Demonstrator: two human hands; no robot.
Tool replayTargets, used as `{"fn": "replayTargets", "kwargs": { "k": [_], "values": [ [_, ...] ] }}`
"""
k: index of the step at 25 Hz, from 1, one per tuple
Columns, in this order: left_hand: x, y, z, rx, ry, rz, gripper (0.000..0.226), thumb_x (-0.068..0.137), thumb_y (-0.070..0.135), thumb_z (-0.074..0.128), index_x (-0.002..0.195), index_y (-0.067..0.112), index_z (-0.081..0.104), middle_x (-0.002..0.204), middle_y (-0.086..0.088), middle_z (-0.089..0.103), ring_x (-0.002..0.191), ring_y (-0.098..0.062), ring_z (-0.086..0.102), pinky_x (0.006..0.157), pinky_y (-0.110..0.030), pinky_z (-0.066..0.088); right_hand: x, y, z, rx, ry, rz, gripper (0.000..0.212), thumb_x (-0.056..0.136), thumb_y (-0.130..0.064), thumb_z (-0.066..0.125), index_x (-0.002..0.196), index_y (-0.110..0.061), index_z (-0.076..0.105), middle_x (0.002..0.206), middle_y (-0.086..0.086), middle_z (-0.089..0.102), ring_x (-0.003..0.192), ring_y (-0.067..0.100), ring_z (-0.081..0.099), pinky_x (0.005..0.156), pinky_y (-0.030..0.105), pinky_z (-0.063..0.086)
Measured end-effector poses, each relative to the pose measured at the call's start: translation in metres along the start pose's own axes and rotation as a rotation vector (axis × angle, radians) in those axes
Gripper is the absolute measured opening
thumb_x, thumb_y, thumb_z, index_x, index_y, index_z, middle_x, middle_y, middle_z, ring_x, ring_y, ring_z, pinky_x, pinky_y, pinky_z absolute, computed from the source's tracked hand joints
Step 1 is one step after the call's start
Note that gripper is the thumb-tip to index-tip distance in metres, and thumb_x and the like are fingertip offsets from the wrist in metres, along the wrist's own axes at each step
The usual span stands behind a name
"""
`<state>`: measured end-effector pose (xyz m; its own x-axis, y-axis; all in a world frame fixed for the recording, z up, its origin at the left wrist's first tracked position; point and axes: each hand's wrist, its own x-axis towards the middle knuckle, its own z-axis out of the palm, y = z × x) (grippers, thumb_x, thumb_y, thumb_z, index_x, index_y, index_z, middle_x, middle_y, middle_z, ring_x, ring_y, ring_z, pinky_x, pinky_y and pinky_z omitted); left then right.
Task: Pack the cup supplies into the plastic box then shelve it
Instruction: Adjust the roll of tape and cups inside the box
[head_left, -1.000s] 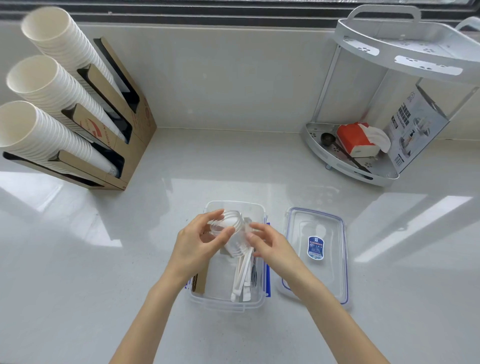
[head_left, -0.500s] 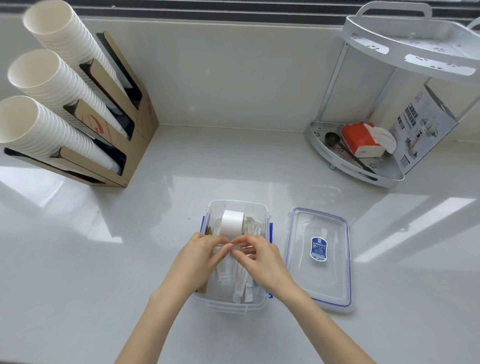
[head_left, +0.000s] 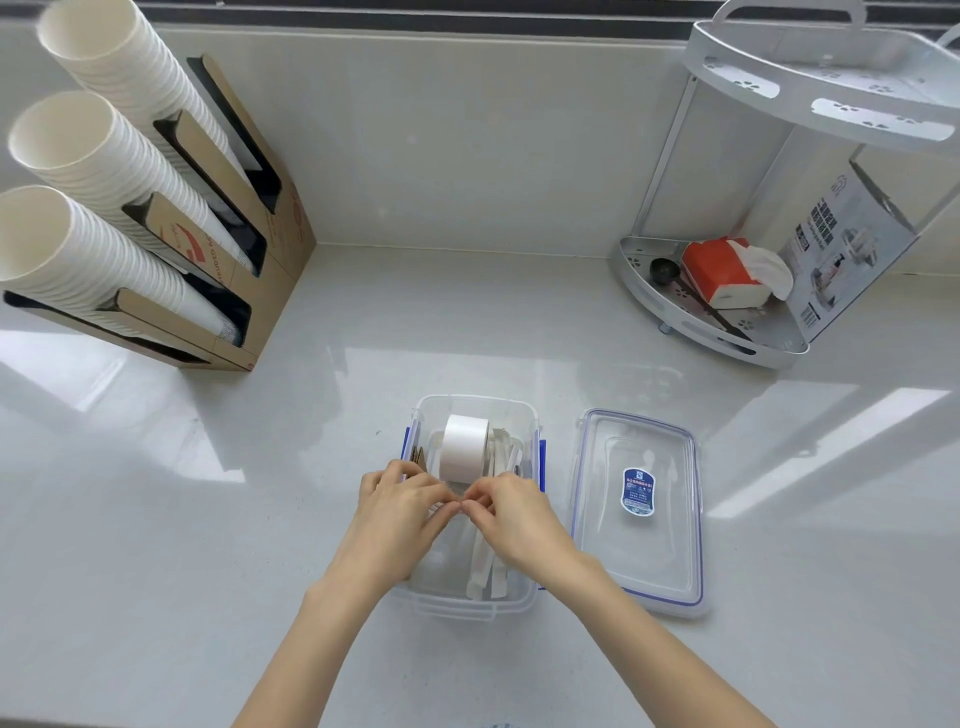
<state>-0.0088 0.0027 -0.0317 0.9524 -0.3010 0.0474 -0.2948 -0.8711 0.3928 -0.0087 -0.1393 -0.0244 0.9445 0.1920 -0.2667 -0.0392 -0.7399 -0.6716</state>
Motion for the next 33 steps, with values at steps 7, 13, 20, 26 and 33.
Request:
{"fn": "replayTargets", "kwargs": {
  "k": [7, 13, 20, 26, 33],
  "values": [
    [-0.01, -0.008, 0.007, 0.049, -0.021, 0.005, 0.014, 0.072, 0.021, 0.064, 0.083, 0.026, 0.07, 0.079, 0.009, 0.071, 0.086, -0.02, 0.065, 0.077, -0.032, 0.029, 0.006, -0.003, 0.008, -0.171, -0.076, -0.017, 0.028, 0.091, -0.02, 0.045, 0.103, -0.007, 0.067, 0.104, 0.014, 0.069, 0.096, 0.03, 0.063, 0.08, 0.039, 0.052],
    [0.001, -0.001, 0.001, -0.045, 0.06, -0.049, 0.026, 0.09, 0.024, 0.046, 0.113, 0.023, 0.058, 0.111, 0.007, 0.064, 0.11, -0.014, 0.051, 0.085, -0.022, 0.016, 0.011, 0.001, -0.008, -0.065, 0.098, 0.024, 0.03, 0.091, -0.02, 0.043, 0.115, -0.007, 0.055, 0.117, 0.011, 0.06, 0.103, 0.027, 0.058, 0.089, 0.037, 0.048],
    [0.033, 0.001, -0.003, -0.029, 0.014, -0.025, 0.057, 0.085, 0.029, 0.053, 0.137, 0.023, 0.03, 0.145, 0.007, 0.035, 0.129, -0.02, 0.03, 0.101, -0.032, 0.024, 0.029, 0.002, -0.011, 0.07, 0.08, 0.108, 0.032, 0.085, -0.015, 0.051, 0.116, -0.006, 0.048, 0.115, 0.011, 0.057, 0.102, 0.026, 0.057, 0.084, 0.032, 0.048],
    [0.046, -0.014, 0.008, 0.047, 0.086, 0.047, 0.059, 0.072, 0.031, 0.062, 0.127, 0.025, 0.041, 0.129, 0.002, 0.054, 0.117, -0.024, 0.043, 0.087, -0.032, 0.021, 0.039, 0.002, -0.002, 0.029, 0.058, 0.121, 0.04, 0.085, -0.022, 0.055, 0.119, -0.003, 0.044, 0.119, 0.012, 0.054, 0.11, 0.028, 0.052, 0.08, 0.032, 0.043],
    [0.047, -0.021, 0.006, 0.022, 0.149, -0.075, 0.055, 0.075, 0.028, 0.067, 0.125, 0.016, 0.048, 0.124, -0.007, 0.053, 0.12, -0.029, 0.042, 0.089, -0.028, 0.014, 0.044, -0.004, -0.009, -0.046, 0.117, -0.046, 0.028, 0.087, -0.012, 0.048, 0.115, -0.009, 0.048, 0.118, 0.008, 0.056, 0.112, 0.023, 0.048, 0.088, 0.031, 0.041]
  ]
}}
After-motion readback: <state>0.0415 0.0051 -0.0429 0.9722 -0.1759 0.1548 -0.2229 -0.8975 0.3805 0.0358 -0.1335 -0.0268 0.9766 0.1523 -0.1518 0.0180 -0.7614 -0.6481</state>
